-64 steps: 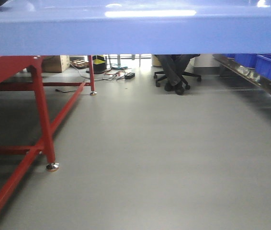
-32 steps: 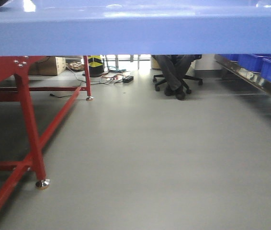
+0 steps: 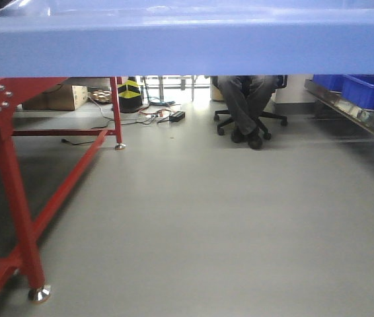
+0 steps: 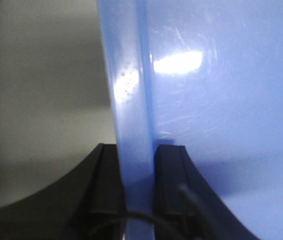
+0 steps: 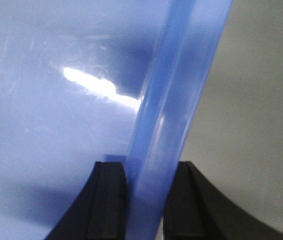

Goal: Grab blue tray and place on right shelf
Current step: 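Hold the tray in both grippers while the base drives away from the table, then hold the tray while the base turns and approaches the shelving rack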

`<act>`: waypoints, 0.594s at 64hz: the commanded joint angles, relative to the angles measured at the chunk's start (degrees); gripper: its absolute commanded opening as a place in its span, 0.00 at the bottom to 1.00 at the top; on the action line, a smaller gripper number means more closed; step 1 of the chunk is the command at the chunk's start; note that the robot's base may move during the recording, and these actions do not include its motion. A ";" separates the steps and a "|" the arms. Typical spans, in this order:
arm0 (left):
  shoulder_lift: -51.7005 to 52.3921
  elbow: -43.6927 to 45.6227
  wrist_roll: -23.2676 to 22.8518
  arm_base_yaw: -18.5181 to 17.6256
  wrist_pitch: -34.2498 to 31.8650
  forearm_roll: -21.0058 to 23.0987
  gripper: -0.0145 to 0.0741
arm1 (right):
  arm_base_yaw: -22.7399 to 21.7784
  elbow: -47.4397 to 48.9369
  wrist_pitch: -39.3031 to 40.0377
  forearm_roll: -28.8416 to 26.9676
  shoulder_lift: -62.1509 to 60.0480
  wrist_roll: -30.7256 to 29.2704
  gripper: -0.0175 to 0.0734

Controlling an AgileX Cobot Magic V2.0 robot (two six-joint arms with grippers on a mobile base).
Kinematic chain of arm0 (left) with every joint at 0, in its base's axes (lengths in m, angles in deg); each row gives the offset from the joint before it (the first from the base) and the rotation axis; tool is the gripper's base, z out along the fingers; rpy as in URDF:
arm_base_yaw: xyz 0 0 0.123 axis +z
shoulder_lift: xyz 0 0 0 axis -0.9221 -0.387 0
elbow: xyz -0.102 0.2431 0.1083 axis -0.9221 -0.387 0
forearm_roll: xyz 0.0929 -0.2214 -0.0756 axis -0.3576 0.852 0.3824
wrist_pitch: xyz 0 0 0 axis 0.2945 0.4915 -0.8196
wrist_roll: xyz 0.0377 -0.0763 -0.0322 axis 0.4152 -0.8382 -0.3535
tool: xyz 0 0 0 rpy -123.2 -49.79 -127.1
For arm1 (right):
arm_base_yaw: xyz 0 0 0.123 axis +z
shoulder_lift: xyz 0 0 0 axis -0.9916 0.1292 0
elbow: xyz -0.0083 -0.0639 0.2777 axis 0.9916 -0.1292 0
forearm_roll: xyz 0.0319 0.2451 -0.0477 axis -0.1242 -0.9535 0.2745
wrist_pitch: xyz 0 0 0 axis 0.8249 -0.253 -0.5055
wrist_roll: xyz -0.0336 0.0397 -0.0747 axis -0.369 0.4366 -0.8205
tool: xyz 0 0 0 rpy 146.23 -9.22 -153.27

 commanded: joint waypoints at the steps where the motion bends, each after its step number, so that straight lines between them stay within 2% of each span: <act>1: 1.25 1.59 1.92 -0.51 2.44 -1.87 0.11 | 0.11 2.18 2.84 2.73 -1.44 -2.02 0.26; 38: 1.25 1.59 1.92 -0.51 2.44 -0.52 0.11 | 0.11 2.18 2.84 2.73 -1.44 -2.02 0.26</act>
